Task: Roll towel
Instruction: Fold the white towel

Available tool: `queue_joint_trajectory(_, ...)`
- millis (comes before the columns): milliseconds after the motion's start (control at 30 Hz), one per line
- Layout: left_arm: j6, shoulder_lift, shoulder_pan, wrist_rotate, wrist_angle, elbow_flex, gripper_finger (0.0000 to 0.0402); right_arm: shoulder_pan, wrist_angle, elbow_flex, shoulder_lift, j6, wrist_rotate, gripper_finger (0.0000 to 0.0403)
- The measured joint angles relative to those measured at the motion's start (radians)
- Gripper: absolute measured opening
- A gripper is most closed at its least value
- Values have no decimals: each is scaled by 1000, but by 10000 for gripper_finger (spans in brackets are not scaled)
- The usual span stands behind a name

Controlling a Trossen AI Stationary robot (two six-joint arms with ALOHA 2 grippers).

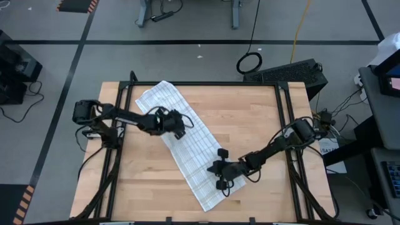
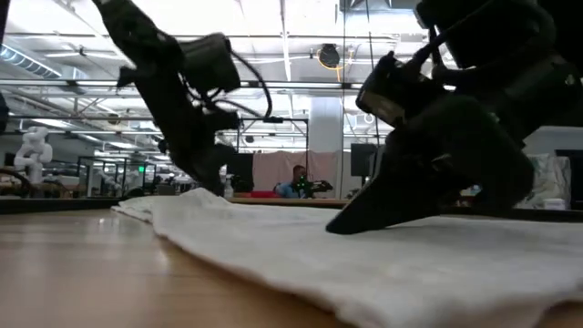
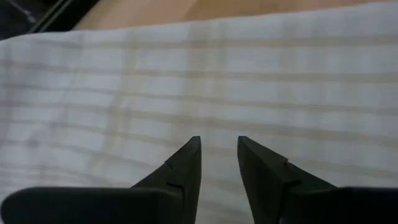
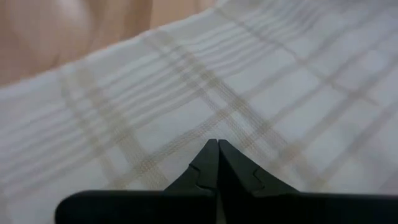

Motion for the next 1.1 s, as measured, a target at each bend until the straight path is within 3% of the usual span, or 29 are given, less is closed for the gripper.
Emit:
queue_joint_trajectory(167, 129, 21, 155, 145, 160, -77, 91, 56, 79, 2, 49, 142, 23, 1)
queue_joint_trajectory(300, 201, 71, 232, 270, 314, -101, 81, 101, 106, 11, 67, 225, 112, 0)
queue_joint_trajectory(567, 392, 152, 262, 446, 664, -106, 74, 132, 101, 20, 71, 253, 191, 0)
queue_joint_trajectory(633, 403, 142, 259, 470, 685, -85, 74, 130, 111, 20, 70, 252, 190, 0)
queue_joint_trajectory(833, 263, -1, 259, 452, 449, -43, 74, 118, 107, 15, 29, 212, 189, 0)
queue_joint_trajectory(967, 95, -133, 260, 387, 243, -38, 74, 99, 11, 18, -96, 176, 218, 1)
queue_joint_trajectory(1100, -9, -249, 269, 159, 23, -38, 77, 59, -163, 18, -254, 149, 218, 17)
